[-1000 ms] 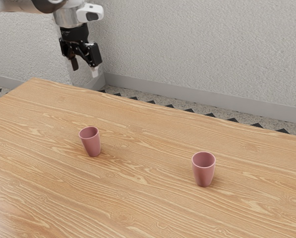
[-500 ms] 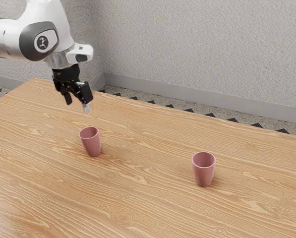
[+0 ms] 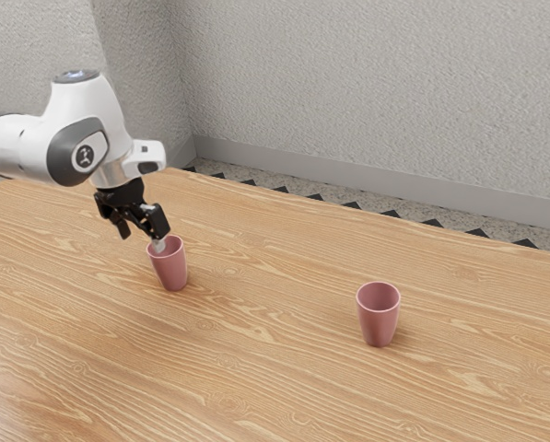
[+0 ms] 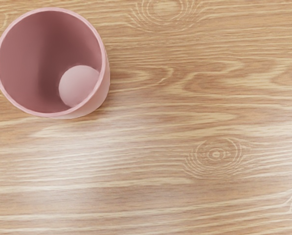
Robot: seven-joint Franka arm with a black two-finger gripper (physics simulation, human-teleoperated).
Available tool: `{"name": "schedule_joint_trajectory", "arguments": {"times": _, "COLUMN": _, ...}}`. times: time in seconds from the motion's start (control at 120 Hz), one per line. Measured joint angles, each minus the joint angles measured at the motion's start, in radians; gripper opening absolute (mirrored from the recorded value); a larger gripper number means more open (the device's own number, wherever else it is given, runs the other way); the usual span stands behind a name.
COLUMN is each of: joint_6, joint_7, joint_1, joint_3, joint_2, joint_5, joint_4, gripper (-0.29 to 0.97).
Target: Place the left cup onto the right cup
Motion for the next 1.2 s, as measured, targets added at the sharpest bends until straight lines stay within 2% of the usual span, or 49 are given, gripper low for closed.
{"name": "schedule_joint_trajectory", "arguments": {"times": 0.2, "joint_6": 0.073, "joint_7": -0.002, "joint_1": 0.028, "joint_3": 0.000, "joint_2": 0.047, "joint_5": -0.002, "joint_4": 0.010, "gripper": 0.66}}
{"name": "schedule_joint_trajectory", "arguments": {"times": 0.492, "joint_6": 0.109, "joint_7": -0.005, "joint_1": 0.078, "joint_3": 0.000, "joint_2": 0.125, "joint_5": -0.019, "joint_4": 0.047, "gripper": 0.66}}
{"name": "schedule_joint_trajectory", "arguments": {"times": 1.2, "joint_6": 0.154, "joint_7": -0.012, "joint_1": 0.044, "joint_3": -0.003, "joint_2": 0.247, "joint_5": -0.074, "joint_4": 0.091, "gripper": 0.66}}
